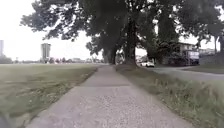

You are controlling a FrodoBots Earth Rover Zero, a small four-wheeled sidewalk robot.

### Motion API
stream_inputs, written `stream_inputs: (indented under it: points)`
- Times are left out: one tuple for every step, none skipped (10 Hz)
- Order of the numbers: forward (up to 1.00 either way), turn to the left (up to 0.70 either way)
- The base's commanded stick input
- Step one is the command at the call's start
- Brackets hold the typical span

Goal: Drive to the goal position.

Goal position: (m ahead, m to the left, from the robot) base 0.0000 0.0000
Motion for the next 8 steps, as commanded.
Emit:
stream_inputs:
  points:
    - [0.70,0.00]
    - [0.70,0.00]
    - [0.70,0.00]
    - [0.70,0.00]
    - [0.70,0.00]
    - [0.70,0.00]
    - [0.70,0.00]
    - [0.70,0.00]
